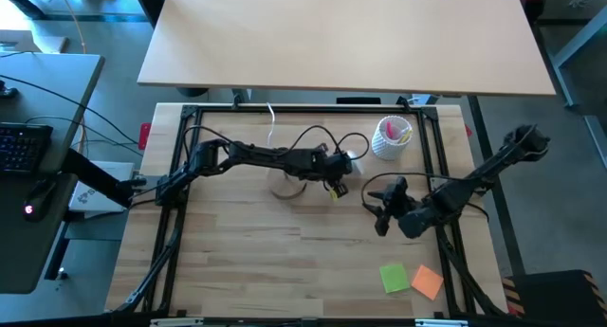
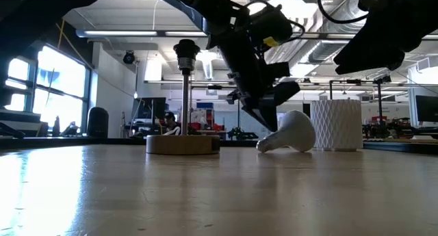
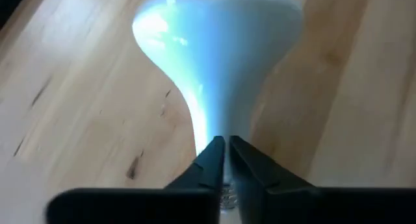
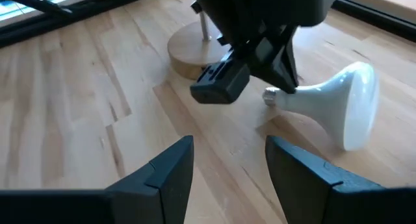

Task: Screw lightbulb
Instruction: Insert the lightbulb into the lamp

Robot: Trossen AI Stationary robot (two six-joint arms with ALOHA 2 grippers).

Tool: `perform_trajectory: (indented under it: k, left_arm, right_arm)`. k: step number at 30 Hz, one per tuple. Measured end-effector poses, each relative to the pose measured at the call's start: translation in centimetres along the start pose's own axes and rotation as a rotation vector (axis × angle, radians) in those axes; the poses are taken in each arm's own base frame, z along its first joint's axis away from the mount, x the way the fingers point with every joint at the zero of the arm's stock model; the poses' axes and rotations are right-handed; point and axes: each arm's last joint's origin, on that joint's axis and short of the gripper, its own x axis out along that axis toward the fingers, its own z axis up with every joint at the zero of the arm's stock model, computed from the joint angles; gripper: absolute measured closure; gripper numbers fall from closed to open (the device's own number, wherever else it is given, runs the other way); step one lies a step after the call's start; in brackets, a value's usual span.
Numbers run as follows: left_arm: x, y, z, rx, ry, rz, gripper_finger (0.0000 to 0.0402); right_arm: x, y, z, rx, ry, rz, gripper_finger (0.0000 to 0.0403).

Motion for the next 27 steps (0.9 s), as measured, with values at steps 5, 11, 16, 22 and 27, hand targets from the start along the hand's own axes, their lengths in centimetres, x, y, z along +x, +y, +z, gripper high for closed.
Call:
perform_trajectory:
  k: [5, 11, 16, 22, 27]
  left_arm:
    - [-0.7, 0.1, 0.4, -0.006, -0.023, -0.011, 0.0391]
    - [-0.6, -0.1, 0.4, 0.029, -0.02, -0.016, 0.0368]
    - [-0.4, 1.6, 0.9, 0.044, -0.031, 0.001, 0.0353]
    - [0.6, 4.7, 2.3, -0.013, -0.101, -0.18, 0.0335]
    - [0.7, 5.4, 3.0, -0.036, -0.165, -0.216, 0.0321]
  right_arm:
    - [-0.5, 0.3, -0.4, 0.011, 0.008, 0.018, 0.0215]
    - [-0.2, -0.9, -1.5, 0.135, 0.114, -0.076, 0.0215]
    - [1.4, -2.7, -4.4, 0.178, 0.202, -0.187, 0.0209]
    - [3.6, -4.9, -6.6, 0.218, 0.264, -0.282, 0.0178]
    - [6.0, -5.7, -6.2, 0.184, 0.226, -0.278, 0.017]
